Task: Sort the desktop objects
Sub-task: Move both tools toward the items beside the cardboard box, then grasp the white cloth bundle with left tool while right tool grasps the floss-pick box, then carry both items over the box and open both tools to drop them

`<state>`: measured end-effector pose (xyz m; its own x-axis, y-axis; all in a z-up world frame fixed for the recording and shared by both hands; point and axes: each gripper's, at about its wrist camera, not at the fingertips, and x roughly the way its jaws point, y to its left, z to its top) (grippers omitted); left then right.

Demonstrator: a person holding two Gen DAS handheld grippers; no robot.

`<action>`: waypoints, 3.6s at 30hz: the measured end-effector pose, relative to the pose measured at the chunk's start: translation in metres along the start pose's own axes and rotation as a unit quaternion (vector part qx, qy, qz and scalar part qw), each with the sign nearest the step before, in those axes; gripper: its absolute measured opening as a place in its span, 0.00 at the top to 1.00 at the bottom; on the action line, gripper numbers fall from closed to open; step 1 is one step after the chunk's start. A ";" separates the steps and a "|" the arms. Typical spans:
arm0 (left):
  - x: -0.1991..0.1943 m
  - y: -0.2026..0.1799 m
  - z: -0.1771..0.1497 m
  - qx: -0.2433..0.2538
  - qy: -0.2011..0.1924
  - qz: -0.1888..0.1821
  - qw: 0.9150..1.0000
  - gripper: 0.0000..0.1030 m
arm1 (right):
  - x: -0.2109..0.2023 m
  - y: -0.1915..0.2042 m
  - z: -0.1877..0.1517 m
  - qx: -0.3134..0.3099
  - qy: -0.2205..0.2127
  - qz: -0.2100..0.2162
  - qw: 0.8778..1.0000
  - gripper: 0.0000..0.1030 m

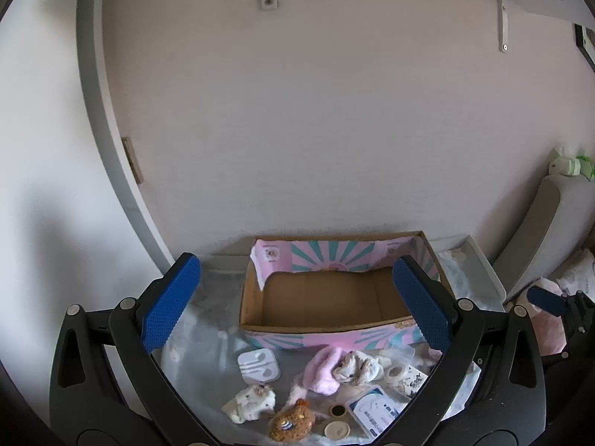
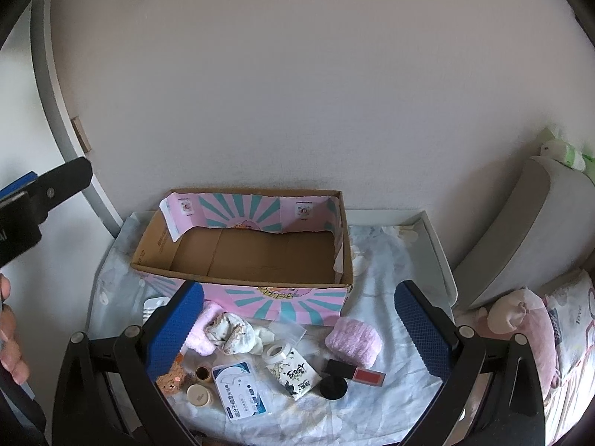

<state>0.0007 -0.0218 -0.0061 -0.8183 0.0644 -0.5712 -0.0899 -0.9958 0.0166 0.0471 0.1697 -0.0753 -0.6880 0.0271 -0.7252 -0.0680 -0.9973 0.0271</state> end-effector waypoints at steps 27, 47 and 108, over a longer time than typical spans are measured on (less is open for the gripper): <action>0.002 -0.006 -0.002 0.006 0.007 0.001 1.000 0.00 | 0.000 0.004 0.001 -0.011 -0.005 0.001 1.000 0.01; 0.003 0.020 0.010 0.003 0.007 -0.009 1.000 0.00 | -0.003 0.004 0.006 -0.031 -0.015 0.001 0.999 0.01; 0.085 0.091 -0.100 -0.075 0.164 -0.081 0.980 0.65 | 0.064 0.054 -0.062 -0.130 0.051 0.116 0.983 0.47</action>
<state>-0.0201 -0.1132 -0.1353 -0.5714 0.2222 -0.7900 -0.0994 -0.9743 -0.2021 0.0441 0.1138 -0.1634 -0.5867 -0.1972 -0.7854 0.2783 -0.9599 0.0332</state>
